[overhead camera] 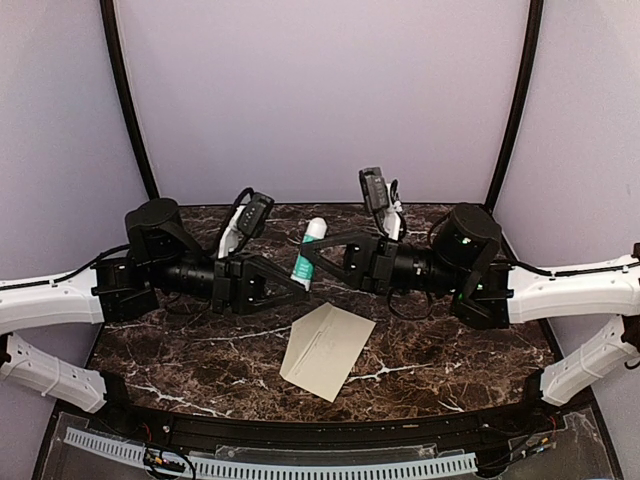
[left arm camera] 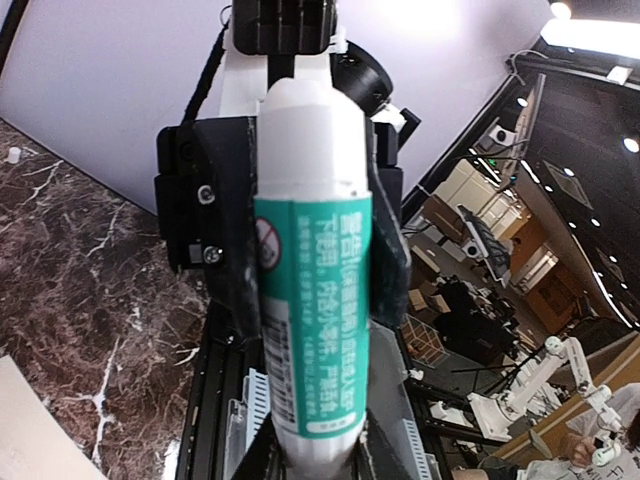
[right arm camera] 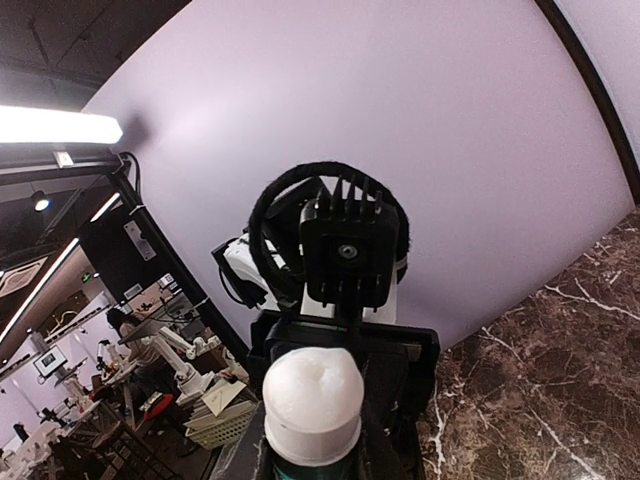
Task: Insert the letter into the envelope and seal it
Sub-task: Unscrew the solid glue.
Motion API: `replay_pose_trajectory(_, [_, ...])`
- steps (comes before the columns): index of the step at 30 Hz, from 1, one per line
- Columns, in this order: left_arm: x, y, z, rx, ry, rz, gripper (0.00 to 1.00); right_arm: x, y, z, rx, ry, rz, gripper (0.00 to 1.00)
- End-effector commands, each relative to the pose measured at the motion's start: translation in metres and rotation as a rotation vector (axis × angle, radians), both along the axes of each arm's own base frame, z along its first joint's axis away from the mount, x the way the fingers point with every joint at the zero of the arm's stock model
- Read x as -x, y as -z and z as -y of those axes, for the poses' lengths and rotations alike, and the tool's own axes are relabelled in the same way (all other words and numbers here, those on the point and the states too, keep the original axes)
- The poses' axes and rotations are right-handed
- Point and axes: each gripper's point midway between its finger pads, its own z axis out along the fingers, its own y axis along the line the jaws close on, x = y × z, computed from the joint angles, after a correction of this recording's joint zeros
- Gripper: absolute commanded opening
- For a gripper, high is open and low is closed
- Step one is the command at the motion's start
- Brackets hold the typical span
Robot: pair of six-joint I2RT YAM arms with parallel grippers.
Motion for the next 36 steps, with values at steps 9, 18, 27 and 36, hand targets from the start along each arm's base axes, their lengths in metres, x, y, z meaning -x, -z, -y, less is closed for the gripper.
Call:
replay_pose_trajectory(9, [-0.086,0.036,-0.035,-0.281,-0.556,0.048,0.00,-0.046,0.039,-0.020,0.293,0.290,-0.120,0.00])
replay_pose_trajectory(18, [-0.107,0.065,-0.056,-0.434,-0.713,0.029,0.00,-0.071,0.089,-0.048,0.500,0.411,-0.299,0.00])
replay_pose_trajectory(27, [-0.112,0.094,-0.055,-0.537,-0.722,0.017,0.00,-0.081,0.126,-0.063,0.593,0.461,-0.403,0.00])
replay_pose_trajectory(36, [-0.097,0.078,-0.040,-0.405,-0.619,-0.023,0.00,-0.071,0.081,-0.042,0.427,0.419,-0.331,0.25])
